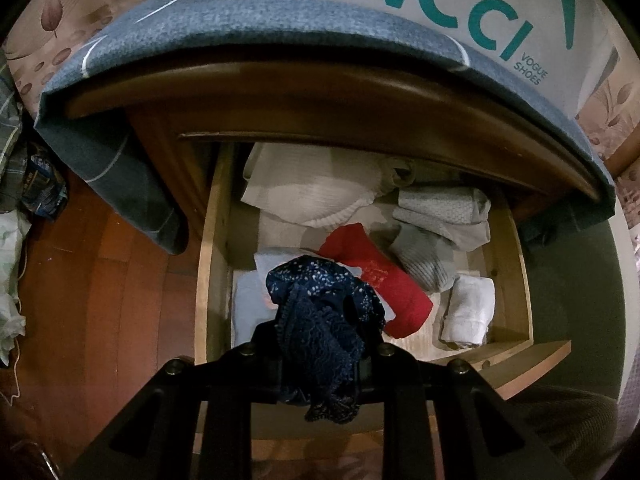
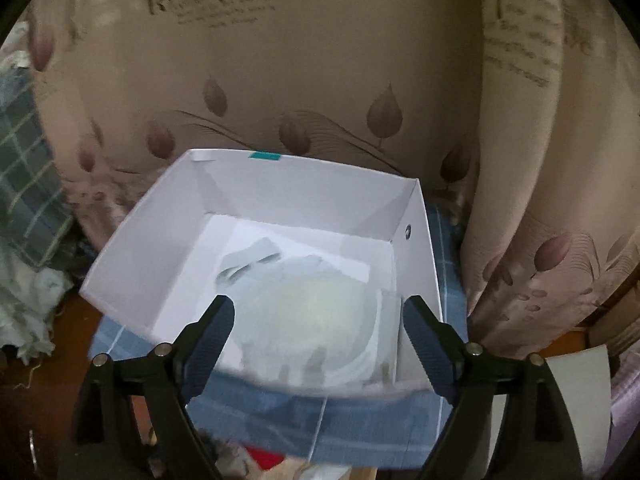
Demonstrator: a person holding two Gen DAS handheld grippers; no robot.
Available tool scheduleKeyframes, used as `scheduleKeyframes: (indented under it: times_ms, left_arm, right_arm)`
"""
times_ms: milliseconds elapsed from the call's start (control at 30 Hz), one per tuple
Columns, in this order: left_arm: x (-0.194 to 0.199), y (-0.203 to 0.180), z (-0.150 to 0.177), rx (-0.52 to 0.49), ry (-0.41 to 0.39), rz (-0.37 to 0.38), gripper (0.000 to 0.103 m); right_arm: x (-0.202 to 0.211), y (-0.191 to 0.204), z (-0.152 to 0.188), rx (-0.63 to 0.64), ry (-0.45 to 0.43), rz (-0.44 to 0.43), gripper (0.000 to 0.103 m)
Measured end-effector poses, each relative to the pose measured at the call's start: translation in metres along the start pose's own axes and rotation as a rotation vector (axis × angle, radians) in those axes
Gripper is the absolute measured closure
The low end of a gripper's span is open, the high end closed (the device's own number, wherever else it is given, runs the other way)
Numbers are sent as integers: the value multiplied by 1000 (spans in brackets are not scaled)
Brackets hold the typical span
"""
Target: Take underwear out of drawer
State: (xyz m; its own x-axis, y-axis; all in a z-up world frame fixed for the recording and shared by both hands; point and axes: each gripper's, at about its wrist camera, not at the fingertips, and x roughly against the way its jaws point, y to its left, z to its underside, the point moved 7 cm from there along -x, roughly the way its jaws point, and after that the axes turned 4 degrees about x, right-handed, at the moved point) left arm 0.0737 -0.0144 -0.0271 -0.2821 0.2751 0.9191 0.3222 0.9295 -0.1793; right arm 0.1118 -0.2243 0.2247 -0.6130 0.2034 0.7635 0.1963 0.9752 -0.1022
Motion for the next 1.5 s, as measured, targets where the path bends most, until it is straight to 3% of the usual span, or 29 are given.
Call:
scheduleKeyframes:
  times_ms: [200, 367, 767, 1067, 1200, 1367, 1500]
  left_arm:
    - [-1, 2, 1, 0, -1, -15, 80]
    - [2, 4, 1, 4, -10, -12, 80]
    - [3, 4, -2, 6, -29, -24, 80]
    - [3, 2, 1, -27, -37, -66, 80]
    - [12, 1, 2, -35, -62, -64, 80]
    - [28, 0, -4, -49, -114, -104, 80]
    - [57, -10, -9, -58, -153, -76, 80]
  right_arm:
    - [30, 0, 47, 16, 32, -10, 19]
    - [32, -1, 100, 62, 75, 12, 19]
    - [-85, 0, 242, -78, 402, -66, 19]
    - [-134, 4, 294, -143, 496, -62, 19]
    - [-141, 5, 304, -101, 503, -18, 19]
    - [-144, 9, 308, -95, 505, -38, 19]
    - [-145, 10, 311, -89, 511, -47, 19]
